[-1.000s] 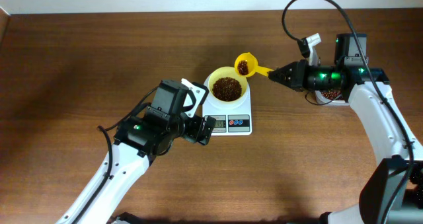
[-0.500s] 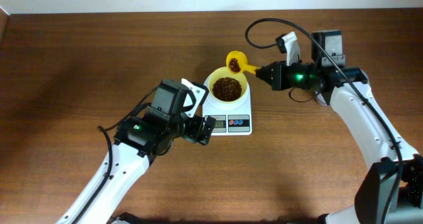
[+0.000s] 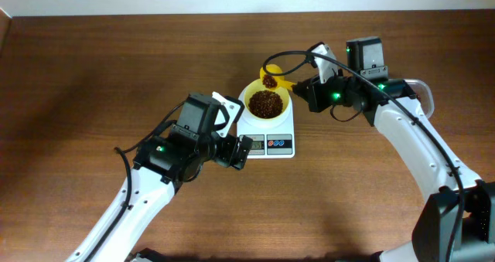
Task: Scoop item into bowl and weigh 50g on scale
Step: 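Tip the scoop over the bowl center, shaking beans out slowly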
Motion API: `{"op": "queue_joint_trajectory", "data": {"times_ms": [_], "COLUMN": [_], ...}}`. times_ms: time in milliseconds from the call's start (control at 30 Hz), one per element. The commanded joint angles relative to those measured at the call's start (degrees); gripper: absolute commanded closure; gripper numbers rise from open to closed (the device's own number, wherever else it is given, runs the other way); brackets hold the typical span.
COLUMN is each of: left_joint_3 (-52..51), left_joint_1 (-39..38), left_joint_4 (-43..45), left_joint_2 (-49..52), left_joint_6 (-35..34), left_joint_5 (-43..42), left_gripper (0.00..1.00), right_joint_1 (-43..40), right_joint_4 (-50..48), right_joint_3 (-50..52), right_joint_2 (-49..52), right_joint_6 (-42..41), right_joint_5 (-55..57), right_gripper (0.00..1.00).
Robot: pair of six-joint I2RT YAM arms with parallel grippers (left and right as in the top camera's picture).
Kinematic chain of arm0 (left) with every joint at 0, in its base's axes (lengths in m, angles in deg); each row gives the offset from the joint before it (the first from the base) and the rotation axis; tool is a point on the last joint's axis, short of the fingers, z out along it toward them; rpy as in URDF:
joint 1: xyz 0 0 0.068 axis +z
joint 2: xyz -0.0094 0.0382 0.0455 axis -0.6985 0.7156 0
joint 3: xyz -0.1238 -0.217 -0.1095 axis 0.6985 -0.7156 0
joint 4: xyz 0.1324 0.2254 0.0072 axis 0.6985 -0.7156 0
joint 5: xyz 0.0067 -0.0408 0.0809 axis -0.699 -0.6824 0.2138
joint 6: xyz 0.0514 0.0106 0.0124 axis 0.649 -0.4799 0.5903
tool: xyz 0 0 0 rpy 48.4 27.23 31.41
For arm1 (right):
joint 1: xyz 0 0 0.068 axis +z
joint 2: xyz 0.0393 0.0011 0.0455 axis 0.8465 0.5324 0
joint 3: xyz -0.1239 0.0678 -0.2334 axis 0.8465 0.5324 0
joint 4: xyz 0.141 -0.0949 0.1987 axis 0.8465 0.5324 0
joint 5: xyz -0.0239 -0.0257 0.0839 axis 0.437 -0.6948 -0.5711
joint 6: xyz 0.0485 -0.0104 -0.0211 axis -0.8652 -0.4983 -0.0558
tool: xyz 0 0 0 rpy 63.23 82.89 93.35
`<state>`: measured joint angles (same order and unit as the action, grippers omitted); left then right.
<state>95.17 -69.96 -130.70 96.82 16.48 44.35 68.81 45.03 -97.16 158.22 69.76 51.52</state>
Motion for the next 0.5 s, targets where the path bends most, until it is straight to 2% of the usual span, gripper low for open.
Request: {"op": "queue_joint_trajectory", "data": {"times_ms": [0, 467], "left_joint_3": [-0.2, -0.2], "left_joint_1": [-0.2, -0.2], "left_joint_4": [0.1, 0.1], "left_joint_2": [-0.3, -0.3], "left_joint_6": [-0.3, -0.3], "left_joint_5": [0.4, 0.4], "left_gripper": [0.01, 0.01], "right_joint_1": [0.3, 0.3], "right_joint_4": [0.2, 1.0], "right_joint_3": [-0.2, -0.2], "right_joint_2": [0.5, 0.5], "right_joint_6": [3.5, 4.8], "right_joint_5": [0.8, 1.1], "right_gripper": [0.96, 0.96]}}
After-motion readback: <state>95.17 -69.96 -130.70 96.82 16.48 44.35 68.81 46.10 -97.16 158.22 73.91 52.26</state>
